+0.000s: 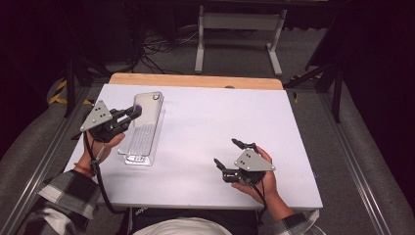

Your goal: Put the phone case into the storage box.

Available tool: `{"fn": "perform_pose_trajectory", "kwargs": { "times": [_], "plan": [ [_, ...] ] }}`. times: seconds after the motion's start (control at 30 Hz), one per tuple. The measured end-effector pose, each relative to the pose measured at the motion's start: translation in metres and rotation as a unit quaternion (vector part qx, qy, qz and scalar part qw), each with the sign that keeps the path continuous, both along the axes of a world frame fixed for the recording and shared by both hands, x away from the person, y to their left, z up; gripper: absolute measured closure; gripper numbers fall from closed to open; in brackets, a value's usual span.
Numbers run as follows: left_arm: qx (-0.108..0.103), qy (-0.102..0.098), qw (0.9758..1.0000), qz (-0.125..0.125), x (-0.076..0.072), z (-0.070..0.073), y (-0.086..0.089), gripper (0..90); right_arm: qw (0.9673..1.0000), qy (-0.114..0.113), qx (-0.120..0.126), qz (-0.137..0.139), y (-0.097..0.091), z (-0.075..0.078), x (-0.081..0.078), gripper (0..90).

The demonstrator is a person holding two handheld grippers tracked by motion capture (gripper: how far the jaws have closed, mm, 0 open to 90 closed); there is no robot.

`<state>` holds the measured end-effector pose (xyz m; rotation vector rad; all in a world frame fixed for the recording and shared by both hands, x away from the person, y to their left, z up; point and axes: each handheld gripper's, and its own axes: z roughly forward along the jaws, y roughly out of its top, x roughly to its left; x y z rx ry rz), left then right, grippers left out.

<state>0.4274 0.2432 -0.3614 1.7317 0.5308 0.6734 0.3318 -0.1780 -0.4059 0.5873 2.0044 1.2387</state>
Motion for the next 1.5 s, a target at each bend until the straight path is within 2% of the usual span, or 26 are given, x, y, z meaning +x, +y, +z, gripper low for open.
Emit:
{"fn": "perform_pose_trajectory", "kwargs": {
  "times": [0.1, 0.17, 0.2, 0.23, 0.33, 0.47, 0.53, 0.6, 0.83, 0.87, 1.1, 1.3, 1.5],
  "plan": [
    [-0.016, 0.014, 0.9998, 0.005, 0.012, -0.003, 0.007, 81.6, 1.0000, 0.002, 0.000, 0.000, 0.000, 0.000, 0.001, 19.4],
    [-0.023, 0.030, 0.9993, -0.005, 0.021, -0.007, 0.011, 81.6, 1.0000, 0.004, -0.001, 0.001, 0.000, 0.000, 0.001, 19.4],
    [-0.026, 0.034, 0.9991, 0.002, 0.025, -0.009, 0.012, 81.6, 1.0000, 0.007, -0.002, 0.003, 0.000, -0.001, 0.002, 19.4],
    [-0.026, 0.034, 0.9991, 0.002, 0.025, -0.009, 0.012, 81.6, 1.0000, 0.007, -0.002, 0.003, 0.000, -0.001, 0.002, 19.4],
    [-0.028, 0.043, 0.9987, 0.009, 0.038, -0.013, 0.013, 81.6, 0.9999, 0.014, -0.002, 0.005, 0.000, -0.002, 0.004, 19.4],
    [-0.037, 0.051, 0.9980, 0.008, 0.054, -0.017, 0.012, 81.6, 0.9999, 0.013, -0.004, 0.008, 0.000, -0.002, 0.004, 19.4],
    [-0.035, 0.051, 0.9980, 0.009, 0.057, -0.018, 0.011, 81.6, 0.9999, 0.014, -0.002, 0.006, 0.000, -0.003, 0.005, 19.4],
    [-0.037, 0.056, 0.9977, 0.010, 0.070, -0.022, 0.012, 81.5, 0.9999, 0.015, -0.003, 0.005, 0.001, -0.003, 0.005, 20.6],
    [-0.030, 0.083, 0.9960, 0.015, 0.095, -0.036, 0.016, 81.5, 0.9990, 0.031, 0.006, 0.033, 0.002, -0.003, 0.005, 20.9],
    [-0.036, 0.084, 0.9956, 0.018, 0.099, -0.040, 0.016, 81.6, 0.9989, 0.033, 0.005, 0.035, 0.003, -0.004, 0.006, 20.9],
    [-0.037, 0.103, 0.9940, 0.009, 0.115, -0.050, 0.015, 81.5, 0.9984, 0.039, -0.008, 0.039, 0.006, -0.007, 0.008, 20.8],
    [-0.019, 0.109, 0.9938, 0.009, 0.124, -0.059, 0.008, 81.5, 0.9981, 0.047, -0.012, 0.038, 0.006, -0.009, 0.010, 20.7],
    [-0.010, 0.111, 0.9937, 0.016, 0.128, -0.064, 0.004, 81.3, 0.9975, 0.054, -0.034, 0.032, 0.010, -0.013, 0.012, 20.7]
  ]
}}
